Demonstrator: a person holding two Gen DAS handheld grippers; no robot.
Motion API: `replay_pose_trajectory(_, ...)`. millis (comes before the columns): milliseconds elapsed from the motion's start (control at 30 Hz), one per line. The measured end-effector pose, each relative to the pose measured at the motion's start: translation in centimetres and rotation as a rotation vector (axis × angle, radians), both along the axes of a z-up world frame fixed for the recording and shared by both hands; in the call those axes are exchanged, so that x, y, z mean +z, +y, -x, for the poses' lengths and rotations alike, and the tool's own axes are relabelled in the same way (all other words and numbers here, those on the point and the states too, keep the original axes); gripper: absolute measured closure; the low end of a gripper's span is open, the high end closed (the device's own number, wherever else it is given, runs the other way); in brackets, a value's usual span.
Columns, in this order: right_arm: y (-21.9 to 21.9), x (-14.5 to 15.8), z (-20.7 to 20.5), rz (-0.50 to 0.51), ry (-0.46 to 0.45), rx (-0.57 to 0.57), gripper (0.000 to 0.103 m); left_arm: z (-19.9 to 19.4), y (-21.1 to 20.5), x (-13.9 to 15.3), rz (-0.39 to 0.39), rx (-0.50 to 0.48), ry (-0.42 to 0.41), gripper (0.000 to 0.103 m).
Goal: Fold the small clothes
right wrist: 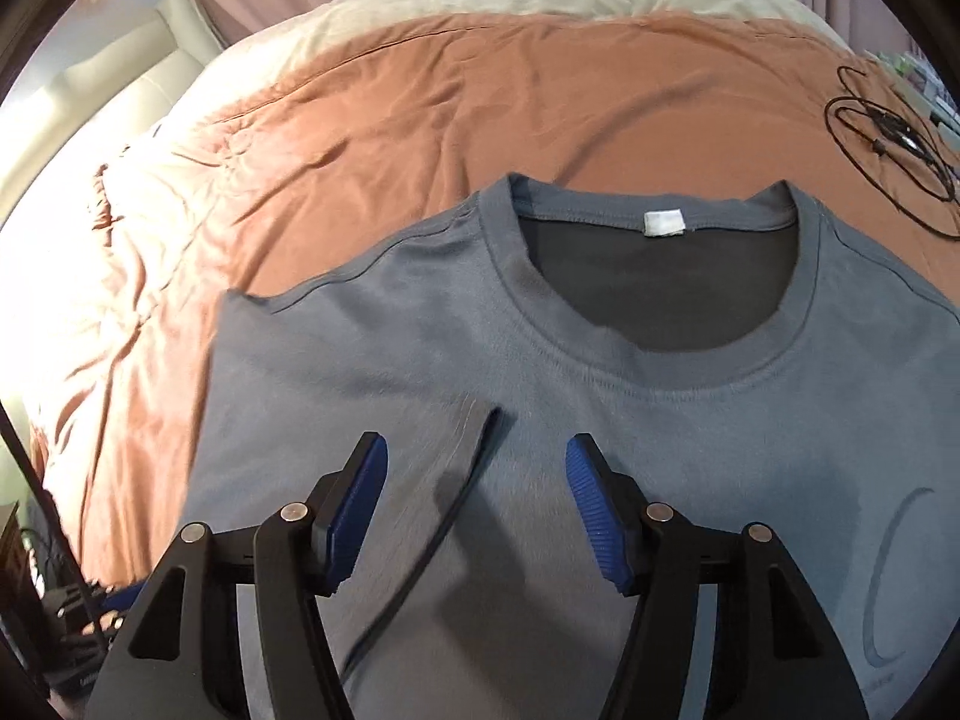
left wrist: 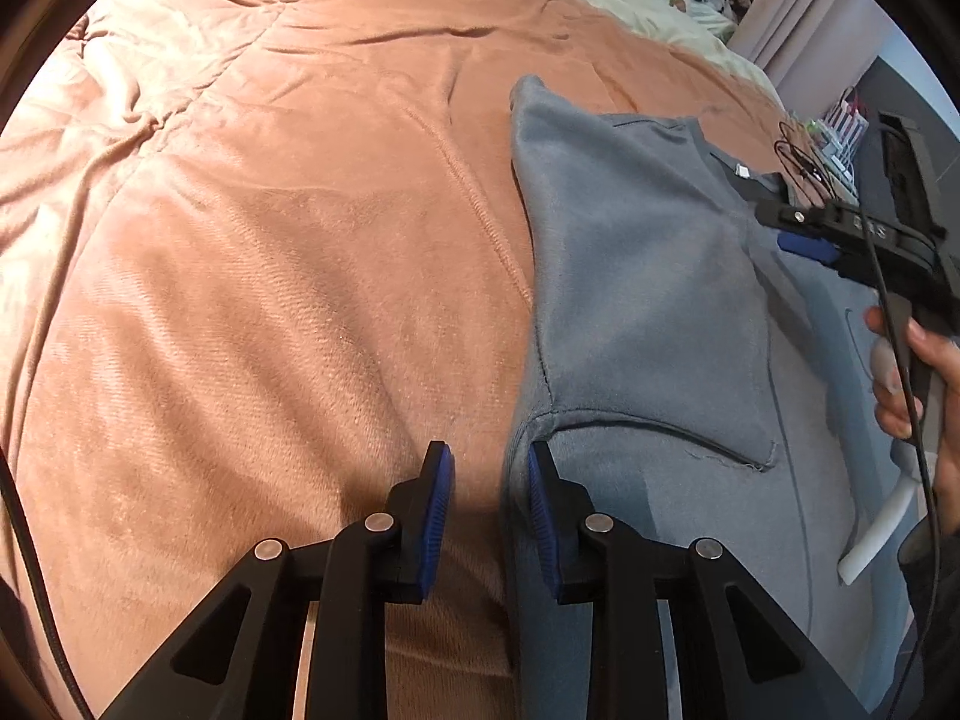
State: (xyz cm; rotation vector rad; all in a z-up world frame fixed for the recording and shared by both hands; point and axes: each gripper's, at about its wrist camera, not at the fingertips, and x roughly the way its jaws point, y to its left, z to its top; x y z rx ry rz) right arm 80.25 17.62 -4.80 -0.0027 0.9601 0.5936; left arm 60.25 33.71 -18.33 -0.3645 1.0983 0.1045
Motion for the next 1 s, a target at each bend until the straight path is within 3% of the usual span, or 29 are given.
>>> replay_pose_trajectory(333, -3.6, -0.3, 5.5, -0.103, 0.096, 0.084, 0.043, 0.7, -0.8, 2.6, 0.002, 0.002, -0.074, 0.074)
replay_pose_trajectory(600, -3.0, -1.6, 8.2, -0.135, 0.147, 0.131, 0.065, -1.7, -1.1, 1.9, 0.005, 0.014, -0.082, 0.074)
replay_pose_trajectory(733, -3.0, -1.5, 8.8, -0.184, 0.149, 0.120, 0.069, -2.3, -0.9, 0.2, -0.009, 0.026, -0.019, 0.074)
replay_pose_trajectory(867, -1.5, -2.8, 10.1, -0.124, 0.159, 0.175, 0.072, -1.5, -0.5, -0.3, 0.036, 0.056, -0.017, 0.074)
replay_pose_trajectory(1000, -1.3, -3.4, 10.7, -0.057, 0.159, 0.162, 0.072, -0.1, -0.6, 0.7, 0.019, 0.069, -0.021, 0.074)
